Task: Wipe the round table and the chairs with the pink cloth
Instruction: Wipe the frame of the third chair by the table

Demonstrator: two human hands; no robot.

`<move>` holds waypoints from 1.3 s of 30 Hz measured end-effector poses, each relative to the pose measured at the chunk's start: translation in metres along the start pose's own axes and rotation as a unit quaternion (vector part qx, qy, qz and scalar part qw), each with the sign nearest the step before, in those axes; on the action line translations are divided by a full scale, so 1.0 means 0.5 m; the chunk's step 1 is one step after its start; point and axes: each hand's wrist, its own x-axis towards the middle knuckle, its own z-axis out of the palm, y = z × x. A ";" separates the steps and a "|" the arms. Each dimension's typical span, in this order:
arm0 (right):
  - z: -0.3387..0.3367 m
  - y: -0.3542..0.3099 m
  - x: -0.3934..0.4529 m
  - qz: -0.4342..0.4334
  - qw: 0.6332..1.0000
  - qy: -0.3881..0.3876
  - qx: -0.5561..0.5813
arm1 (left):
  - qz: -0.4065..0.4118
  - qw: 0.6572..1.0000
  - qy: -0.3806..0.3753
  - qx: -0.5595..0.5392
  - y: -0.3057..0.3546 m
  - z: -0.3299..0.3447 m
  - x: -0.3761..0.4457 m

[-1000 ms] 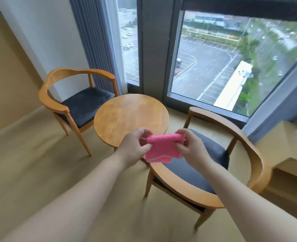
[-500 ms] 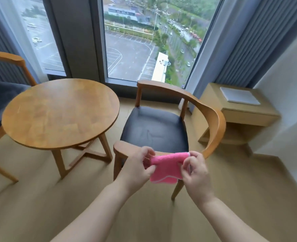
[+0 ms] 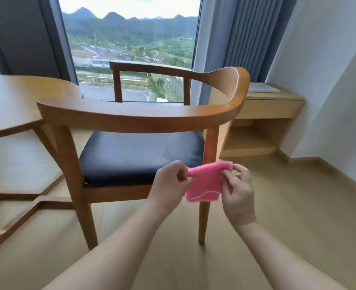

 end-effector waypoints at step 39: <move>0.228 0.248 -0.136 -0.137 0.983 0.027 -0.117 | 0.034 0.981 0.030 0.189 -0.320 -0.059 -0.224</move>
